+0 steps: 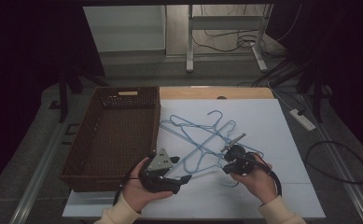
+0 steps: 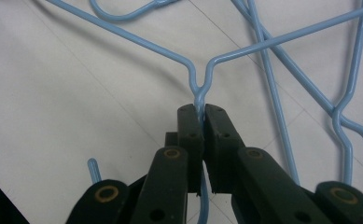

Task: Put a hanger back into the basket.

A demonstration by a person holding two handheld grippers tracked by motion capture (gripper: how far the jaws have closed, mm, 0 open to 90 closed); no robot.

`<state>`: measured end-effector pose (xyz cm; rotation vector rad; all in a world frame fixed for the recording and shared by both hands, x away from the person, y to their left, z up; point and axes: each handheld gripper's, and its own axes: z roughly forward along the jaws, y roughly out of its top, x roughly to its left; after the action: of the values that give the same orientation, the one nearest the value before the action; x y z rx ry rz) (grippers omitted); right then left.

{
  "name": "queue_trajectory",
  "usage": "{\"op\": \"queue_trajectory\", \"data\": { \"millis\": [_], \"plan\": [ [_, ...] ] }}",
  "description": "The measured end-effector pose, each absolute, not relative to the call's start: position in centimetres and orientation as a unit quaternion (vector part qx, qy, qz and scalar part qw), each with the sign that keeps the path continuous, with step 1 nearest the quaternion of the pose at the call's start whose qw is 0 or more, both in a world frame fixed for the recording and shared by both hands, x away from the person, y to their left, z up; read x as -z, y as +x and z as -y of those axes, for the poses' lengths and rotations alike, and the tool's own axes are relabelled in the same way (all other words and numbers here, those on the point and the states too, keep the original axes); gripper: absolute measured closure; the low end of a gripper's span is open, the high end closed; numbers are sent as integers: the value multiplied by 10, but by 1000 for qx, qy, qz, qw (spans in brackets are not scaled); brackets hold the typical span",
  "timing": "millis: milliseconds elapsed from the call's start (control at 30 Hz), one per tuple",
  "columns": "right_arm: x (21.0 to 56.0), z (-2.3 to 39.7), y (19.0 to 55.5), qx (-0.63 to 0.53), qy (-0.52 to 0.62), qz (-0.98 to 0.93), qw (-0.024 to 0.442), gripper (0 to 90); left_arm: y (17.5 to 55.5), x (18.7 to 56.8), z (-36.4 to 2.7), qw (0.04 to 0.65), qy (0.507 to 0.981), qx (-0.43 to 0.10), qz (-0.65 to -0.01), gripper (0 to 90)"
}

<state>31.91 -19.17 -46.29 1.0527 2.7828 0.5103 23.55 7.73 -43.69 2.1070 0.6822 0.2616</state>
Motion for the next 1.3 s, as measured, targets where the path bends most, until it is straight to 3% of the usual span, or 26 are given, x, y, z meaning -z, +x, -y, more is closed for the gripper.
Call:
{"op": "queue_trajectory", "data": {
  "millis": [933, 1133, 1300],
  "plan": [
    [460, 191, 317, -171, 343, -922, 59, 859, 277, 502, -22, 355, 889, -65, -283, 343],
    [458, 190, 316, -175, 342, -921, 61, 858, 285, 511, -16, 342, 892, -60, -288, 410],
    [454, 189, 314, -189, 339, -920, 50, 859, 288, 514, -13, 332, 897, -55, -287, 590]
  ]
}}
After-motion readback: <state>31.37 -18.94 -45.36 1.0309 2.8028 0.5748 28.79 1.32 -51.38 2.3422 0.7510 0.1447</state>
